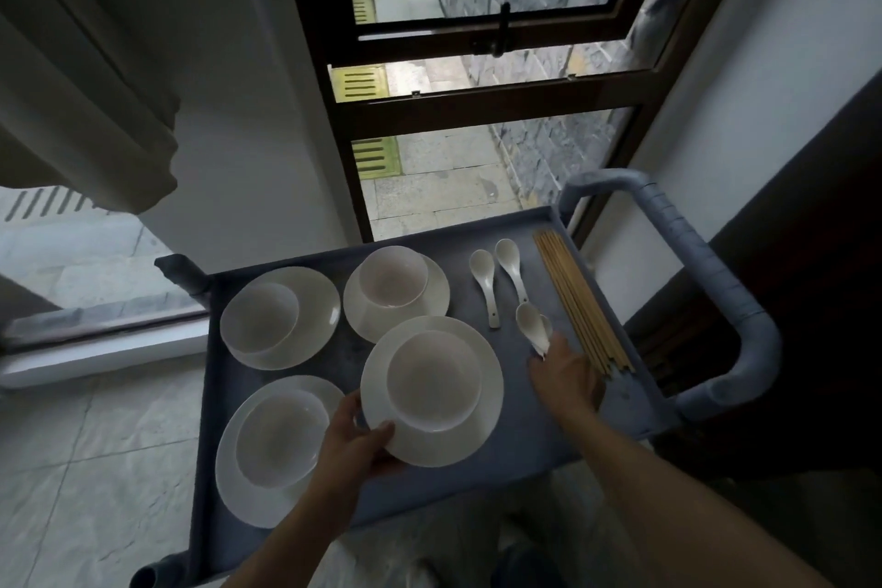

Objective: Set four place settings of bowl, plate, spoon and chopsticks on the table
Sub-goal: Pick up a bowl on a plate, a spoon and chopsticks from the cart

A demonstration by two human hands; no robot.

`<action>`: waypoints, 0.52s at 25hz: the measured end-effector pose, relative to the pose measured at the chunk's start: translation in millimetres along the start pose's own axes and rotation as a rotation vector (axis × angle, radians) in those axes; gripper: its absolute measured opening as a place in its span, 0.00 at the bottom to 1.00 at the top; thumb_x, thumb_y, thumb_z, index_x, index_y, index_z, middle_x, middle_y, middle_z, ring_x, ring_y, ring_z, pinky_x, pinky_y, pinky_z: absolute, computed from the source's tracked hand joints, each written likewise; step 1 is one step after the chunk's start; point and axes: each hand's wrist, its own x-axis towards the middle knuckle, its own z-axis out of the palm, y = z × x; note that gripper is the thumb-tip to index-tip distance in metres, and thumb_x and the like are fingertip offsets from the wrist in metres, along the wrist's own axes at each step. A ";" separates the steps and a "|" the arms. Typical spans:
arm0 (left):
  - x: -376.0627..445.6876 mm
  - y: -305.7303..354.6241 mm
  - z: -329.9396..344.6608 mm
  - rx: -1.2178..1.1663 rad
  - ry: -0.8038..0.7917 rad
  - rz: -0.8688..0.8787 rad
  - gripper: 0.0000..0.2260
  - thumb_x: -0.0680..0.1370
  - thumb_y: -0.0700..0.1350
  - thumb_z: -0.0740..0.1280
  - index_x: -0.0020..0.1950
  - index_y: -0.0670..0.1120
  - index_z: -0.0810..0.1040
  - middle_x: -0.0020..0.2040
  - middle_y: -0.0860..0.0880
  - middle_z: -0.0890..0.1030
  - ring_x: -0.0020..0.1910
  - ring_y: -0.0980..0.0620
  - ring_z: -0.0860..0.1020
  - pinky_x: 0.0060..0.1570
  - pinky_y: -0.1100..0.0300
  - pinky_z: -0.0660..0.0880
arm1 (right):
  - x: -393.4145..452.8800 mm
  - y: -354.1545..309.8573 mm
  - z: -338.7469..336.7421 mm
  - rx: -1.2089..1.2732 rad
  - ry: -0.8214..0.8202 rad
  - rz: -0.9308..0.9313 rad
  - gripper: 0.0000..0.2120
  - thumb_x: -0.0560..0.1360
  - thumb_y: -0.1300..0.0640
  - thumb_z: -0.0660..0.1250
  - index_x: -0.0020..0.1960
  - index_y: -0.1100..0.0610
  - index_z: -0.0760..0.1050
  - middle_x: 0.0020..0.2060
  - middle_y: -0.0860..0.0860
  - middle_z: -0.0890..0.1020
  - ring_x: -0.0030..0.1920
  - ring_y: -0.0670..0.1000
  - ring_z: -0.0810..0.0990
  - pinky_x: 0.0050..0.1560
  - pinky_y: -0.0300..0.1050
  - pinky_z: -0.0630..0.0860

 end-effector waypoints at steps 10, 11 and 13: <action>26.3 15.0 49.5 0.006 -0.034 -0.055 0.24 0.71 0.34 0.73 0.64 0.46 0.72 0.52 0.34 0.82 0.42 0.35 0.83 0.39 0.46 0.82 | 56.8 28.1 -31.7 -0.113 0.117 0.017 0.11 0.80 0.56 0.56 0.54 0.56 0.77 0.47 0.60 0.83 0.50 0.62 0.82 0.41 0.47 0.69; 28.0 16.1 52.8 -0.014 -0.024 -0.059 0.26 0.68 0.36 0.74 0.64 0.46 0.72 0.52 0.33 0.81 0.41 0.35 0.83 0.38 0.46 0.82 | 62.7 27.9 -29.6 -0.127 0.114 -0.011 0.12 0.80 0.56 0.56 0.54 0.55 0.77 0.47 0.59 0.83 0.49 0.61 0.82 0.40 0.47 0.69; 32.7 17.3 58.4 -0.042 -0.003 -0.065 0.29 0.64 0.39 0.73 0.65 0.46 0.72 0.52 0.32 0.81 0.40 0.36 0.83 0.35 0.48 0.81 | 73.1 25.9 -23.4 -0.145 0.107 -0.052 0.12 0.81 0.55 0.56 0.53 0.53 0.78 0.45 0.56 0.84 0.47 0.58 0.83 0.38 0.45 0.69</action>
